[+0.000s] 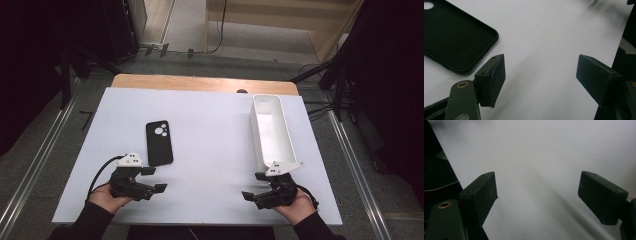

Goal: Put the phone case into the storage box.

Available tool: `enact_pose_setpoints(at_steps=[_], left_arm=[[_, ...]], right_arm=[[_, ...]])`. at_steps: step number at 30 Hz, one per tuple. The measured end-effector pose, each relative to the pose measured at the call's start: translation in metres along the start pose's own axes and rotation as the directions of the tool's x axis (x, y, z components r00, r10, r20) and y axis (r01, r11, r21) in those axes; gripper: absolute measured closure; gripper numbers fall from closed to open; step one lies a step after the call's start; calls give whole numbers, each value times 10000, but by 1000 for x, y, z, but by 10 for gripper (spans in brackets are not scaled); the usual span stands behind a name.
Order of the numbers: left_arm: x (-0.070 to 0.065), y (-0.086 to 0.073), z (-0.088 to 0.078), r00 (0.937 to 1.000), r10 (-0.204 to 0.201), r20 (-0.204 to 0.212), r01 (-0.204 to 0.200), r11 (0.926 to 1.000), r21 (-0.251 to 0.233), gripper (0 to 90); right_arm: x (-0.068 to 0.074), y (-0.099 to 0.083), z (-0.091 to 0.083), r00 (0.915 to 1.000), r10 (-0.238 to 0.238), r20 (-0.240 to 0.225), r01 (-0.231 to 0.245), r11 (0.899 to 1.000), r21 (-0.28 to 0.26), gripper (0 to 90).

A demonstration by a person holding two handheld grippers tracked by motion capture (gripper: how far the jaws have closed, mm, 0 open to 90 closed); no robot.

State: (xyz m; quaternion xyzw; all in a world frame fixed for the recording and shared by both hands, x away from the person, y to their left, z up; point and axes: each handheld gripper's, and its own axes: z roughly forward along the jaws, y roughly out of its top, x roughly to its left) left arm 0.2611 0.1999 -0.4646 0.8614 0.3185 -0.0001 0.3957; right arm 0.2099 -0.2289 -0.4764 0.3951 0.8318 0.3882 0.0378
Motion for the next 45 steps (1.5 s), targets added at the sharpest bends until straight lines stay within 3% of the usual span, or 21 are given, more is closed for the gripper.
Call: enact_pose_setpoints(at_steps=[45], left_arm=[[4,1,-1,9999,-15,-124,16,10000,83,237]], right_arm=[[0,-1,1,9999,-53,-121,54,10000,18,142]])
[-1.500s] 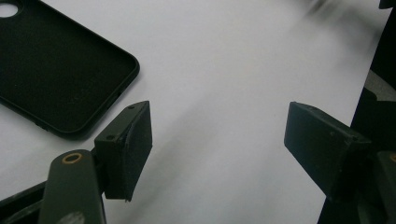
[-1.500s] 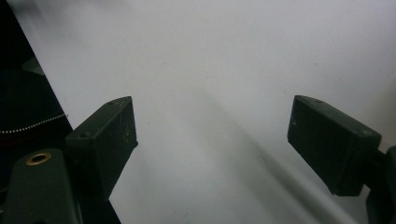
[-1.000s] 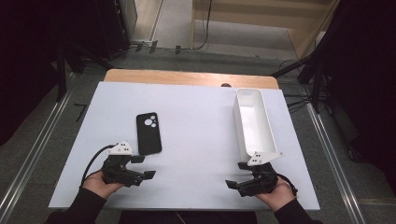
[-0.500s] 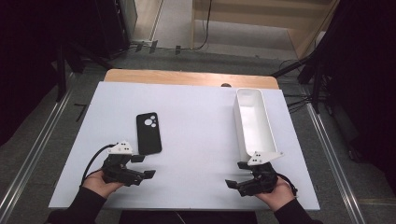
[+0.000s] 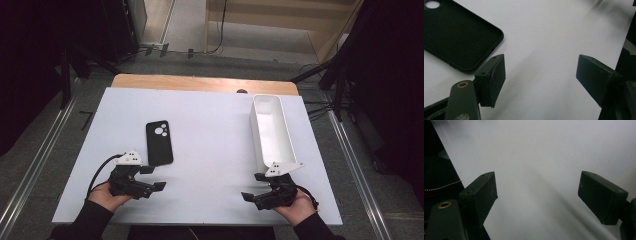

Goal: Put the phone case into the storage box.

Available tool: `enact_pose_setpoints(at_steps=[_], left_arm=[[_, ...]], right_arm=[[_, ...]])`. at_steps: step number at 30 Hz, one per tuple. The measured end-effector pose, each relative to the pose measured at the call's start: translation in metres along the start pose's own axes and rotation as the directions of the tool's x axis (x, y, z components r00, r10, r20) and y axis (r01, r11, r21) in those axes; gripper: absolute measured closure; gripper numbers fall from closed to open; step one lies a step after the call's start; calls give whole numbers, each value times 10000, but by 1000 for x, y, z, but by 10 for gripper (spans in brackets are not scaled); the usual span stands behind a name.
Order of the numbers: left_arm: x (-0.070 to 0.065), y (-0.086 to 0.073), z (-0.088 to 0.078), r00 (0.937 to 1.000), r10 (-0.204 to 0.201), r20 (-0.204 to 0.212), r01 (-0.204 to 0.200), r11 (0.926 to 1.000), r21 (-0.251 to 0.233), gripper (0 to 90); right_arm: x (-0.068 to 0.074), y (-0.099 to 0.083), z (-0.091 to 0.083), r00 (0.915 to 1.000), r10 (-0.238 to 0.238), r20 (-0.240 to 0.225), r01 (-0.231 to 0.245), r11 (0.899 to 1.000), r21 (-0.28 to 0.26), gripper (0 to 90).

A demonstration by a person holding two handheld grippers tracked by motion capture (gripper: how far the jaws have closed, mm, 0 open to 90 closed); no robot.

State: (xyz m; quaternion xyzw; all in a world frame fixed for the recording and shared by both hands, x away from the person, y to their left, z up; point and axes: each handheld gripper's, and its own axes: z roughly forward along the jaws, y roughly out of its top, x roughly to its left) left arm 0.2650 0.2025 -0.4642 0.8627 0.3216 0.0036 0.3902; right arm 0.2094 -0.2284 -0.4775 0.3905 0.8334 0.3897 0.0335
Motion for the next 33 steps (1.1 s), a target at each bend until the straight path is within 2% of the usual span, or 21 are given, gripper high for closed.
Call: enact_pose_setpoints(at_steps=[15,21,24,26,30,33], left_arm=[[1,4,-2,9999,-62,-81,61,9998,-212,241],[3,8,-4,10000,0,70,3,9992,-392,238],[7,15,-7,9997,47,249,-28,9973,-735,221],[11,19,-8,9998,52,165,-39,9969,-784,221],[17,22,-7,9999,-142,90,148,9974,-708,223],[25,26,-9,9992,-348,199,363,9958,-841,226]], right_arm=[[0,0,1,10000,-33,-65,34,10000,66,142],[0,0,2,10000,0,-95,1,9999,130,142],[0,0,3,9999,-20,-101,21,9998,172,142],[0,0,3,10000,-24,-83,25,9999,155,142],[1,0,2,9999,-53,-115,55,9999,128,142],[0,0,2,10000,-22,-90,23,9999,103,142]])
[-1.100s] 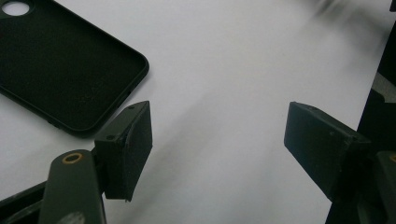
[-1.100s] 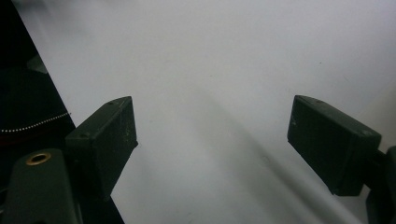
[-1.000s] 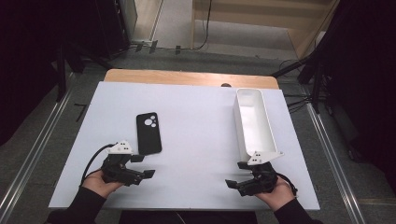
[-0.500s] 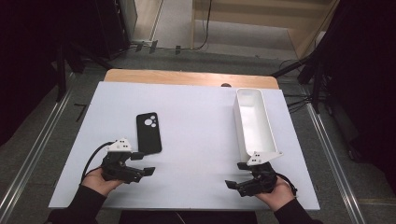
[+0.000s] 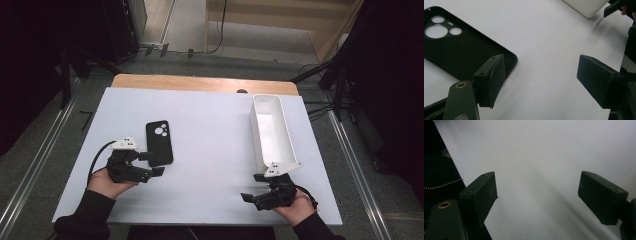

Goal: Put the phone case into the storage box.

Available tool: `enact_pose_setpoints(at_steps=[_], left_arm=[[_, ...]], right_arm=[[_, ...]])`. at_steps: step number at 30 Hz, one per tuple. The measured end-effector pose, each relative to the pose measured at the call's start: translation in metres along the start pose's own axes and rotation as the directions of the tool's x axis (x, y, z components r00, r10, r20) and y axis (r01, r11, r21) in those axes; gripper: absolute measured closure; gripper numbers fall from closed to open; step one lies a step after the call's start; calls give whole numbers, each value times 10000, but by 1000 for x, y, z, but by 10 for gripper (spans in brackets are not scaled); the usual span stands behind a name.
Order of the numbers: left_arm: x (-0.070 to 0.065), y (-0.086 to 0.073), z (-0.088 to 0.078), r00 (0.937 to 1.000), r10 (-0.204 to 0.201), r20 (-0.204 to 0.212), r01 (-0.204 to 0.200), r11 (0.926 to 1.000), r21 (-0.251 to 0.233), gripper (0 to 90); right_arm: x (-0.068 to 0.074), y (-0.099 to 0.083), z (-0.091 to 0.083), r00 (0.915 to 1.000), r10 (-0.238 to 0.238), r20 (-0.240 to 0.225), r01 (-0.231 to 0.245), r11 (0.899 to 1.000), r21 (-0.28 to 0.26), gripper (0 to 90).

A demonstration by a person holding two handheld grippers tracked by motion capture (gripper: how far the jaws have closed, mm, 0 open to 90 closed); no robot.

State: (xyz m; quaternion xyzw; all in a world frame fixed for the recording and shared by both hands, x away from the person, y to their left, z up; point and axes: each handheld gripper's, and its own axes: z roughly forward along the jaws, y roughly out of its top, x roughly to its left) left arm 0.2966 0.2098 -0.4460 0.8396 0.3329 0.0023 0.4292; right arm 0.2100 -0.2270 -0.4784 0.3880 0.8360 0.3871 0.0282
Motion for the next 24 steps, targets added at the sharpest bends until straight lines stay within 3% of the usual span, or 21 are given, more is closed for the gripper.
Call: enact_pose_setpoints(at_steps=[6,8,11,18,24], left_arm=[[6,7,1,9997,23,-245,-25,10000,-67,227],[10,9,5,9987,71,-506,-77,9999,-116,248],[14,11,8,9988,-21,-498,19,10000,-36,253],[25,20,20,9952,43,-973,-39,10000,46,253],[30,19,25,9978,-195,-631,199,9998,51,255]], right_arm=[[0,0,0,10000,-13,19,13,10000,37,142],[0,0,0,10000,-47,38,47,10000,46,142],[1,0,0,10000,-35,19,35,10000,44,141],[0,0,1,10000,-76,12,75,9999,106,142],[0,0,-1,10000,-23,15,23,10000,-15,142]])
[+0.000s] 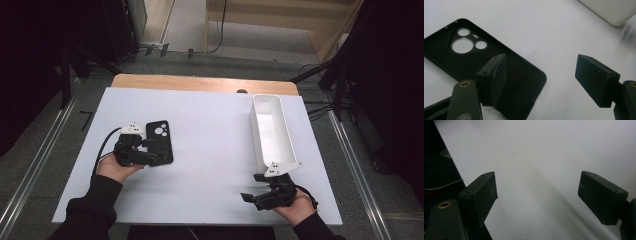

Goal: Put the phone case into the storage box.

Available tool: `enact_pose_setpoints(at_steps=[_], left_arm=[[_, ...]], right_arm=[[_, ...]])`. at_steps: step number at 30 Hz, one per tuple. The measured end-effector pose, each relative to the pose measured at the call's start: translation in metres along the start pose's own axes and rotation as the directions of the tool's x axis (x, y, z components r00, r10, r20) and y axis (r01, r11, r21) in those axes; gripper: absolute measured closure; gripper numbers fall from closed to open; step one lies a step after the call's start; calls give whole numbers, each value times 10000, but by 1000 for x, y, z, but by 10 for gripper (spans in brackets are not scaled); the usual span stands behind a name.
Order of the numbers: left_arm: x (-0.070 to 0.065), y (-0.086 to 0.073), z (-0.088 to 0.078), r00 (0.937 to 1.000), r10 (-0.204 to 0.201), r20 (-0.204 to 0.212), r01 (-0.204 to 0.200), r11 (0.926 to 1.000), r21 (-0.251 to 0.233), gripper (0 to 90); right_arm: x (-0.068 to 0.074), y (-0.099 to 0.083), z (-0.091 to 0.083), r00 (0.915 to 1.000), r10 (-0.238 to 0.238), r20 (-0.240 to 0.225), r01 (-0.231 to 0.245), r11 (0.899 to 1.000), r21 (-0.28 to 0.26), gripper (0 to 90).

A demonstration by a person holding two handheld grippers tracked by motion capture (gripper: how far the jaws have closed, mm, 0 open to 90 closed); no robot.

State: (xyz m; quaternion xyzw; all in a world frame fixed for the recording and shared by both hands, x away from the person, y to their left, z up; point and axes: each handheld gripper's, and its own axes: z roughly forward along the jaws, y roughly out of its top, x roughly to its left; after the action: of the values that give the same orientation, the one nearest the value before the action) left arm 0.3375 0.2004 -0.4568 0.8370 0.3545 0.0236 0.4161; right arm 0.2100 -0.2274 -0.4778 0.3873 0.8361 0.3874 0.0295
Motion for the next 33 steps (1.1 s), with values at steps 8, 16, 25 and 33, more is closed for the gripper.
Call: enact_pose_setpoints(at_steps=[8,16,25,33], left_arm=[[-5,-6,-2,9986,-331,-422,358,9973,645,756],[-3,-12,3,9993,-225,-291,263,9903,1365,900],[8,-18,8,9951,-827,-536,909,9807,1732,898],[15,-23,13,9927,-970,-722,1100,9727,2045,896]], right_arm=[[1,0,0,10000,-7,-10,7,10000,37,142],[0,-1,0,10000,-6,-32,6,10000,-4,142],[0,0,1,10000,9,-33,-9,10000,56,142],[0,0,1,10000,-35,-31,36,9999,96,142]])
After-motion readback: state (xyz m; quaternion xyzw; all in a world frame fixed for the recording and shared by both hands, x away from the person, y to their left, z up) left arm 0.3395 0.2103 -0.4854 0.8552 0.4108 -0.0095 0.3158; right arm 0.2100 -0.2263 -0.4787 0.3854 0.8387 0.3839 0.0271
